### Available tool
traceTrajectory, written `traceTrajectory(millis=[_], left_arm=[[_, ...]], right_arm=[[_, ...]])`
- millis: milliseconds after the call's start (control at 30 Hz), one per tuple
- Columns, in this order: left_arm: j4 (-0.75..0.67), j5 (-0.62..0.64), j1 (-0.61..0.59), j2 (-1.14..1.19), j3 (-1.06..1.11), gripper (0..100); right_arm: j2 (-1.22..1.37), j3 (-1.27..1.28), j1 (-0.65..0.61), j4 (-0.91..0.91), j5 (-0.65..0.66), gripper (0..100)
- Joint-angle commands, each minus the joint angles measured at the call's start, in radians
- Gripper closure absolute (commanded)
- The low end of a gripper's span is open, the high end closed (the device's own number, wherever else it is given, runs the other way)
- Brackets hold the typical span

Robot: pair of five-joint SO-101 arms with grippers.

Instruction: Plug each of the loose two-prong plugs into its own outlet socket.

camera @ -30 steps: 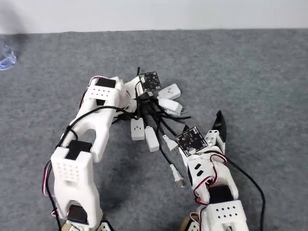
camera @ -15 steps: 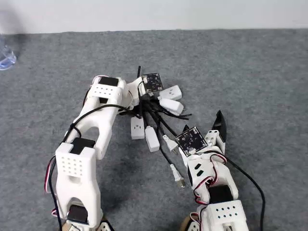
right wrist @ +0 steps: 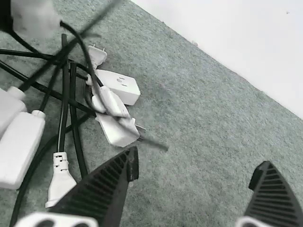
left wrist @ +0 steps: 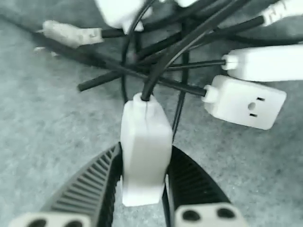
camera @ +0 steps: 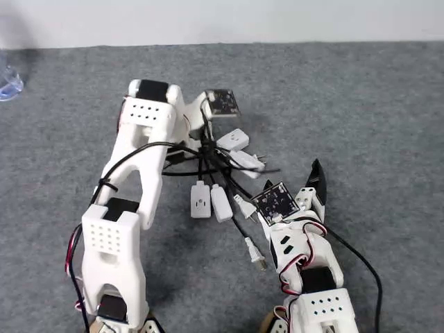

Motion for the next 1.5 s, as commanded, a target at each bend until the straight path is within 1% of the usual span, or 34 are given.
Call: traceTrajectory(millis=[0, 167, 267, 467, 633, 733, 833, 1000, 1100, 1167, 1267, 1333, 1467], left_arm=[[0.032, 0.060, -0.020, -0.143, -0.016, 99], [0.032, 0.060, -0.032, -0.279, 0.094, 98], [0.032, 0.060, -0.069, -0.379, 0.134, 97], [0.032, 0.058, -0.204, -0.563, 0.225, 97], [0.029, 0.058, -0.341, -0.615, 0.338, 97], [0.020, 0.057, -0.422, -0.612, 0.398, 97], [-0.023, 0.057, -0.508, -0.614, 0.469, 97], [-0.091, 0.051, -0.735, -0.612, 0.539, 97], [-0.141, -0.051, -0.862, -0.597, 0.647, 97], [-0.207, -0.117, -0.941, -0.555, 0.696, 97], [-0.292, -0.153, -1.049, -0.460, 0.696, 97], [-0.261, -0.178, -1.091, -0.387, 0.671, 97], [-0.064, -0.190, -1.083, -0.230, 0.565, 97]], right_arm=[[0.015, 0.014, -0.024, -0.022, 0.008, 62.7], [0.015, 0.014, -0.024, -0.022, 0.008, 62.7], [0.015, 0.014, -0.024, -0.022, 0.008, 62.7], [0.015, 0.014, -0.024, -0.022, 0.008, 62.7], [0.015, 0.014, -0.024, -0.022, 0.008, 62.7], [0.015, 0.014, -0.024, -0.022, 0.008, 62.7], [0.015, 0.014, -0.024, -0.022, 0.008, 62.7], [0.015, 0.014, -0.024, -0.022, 0.008, 62.7], [0.015, 0.014, -0.024, -0.022, 0.008, 62.7], [0.015, 0.014, -0.024, -0.021, 0.008, 62.7], [0.015, 0.014, -0.024, -0.021, 0.008, 62.7], [0.015, 0.014, -0.024, -0.021, 0.008, 62.7], [0.015, 0.014, -0.025, -0.021, 0.008, 62.7]])
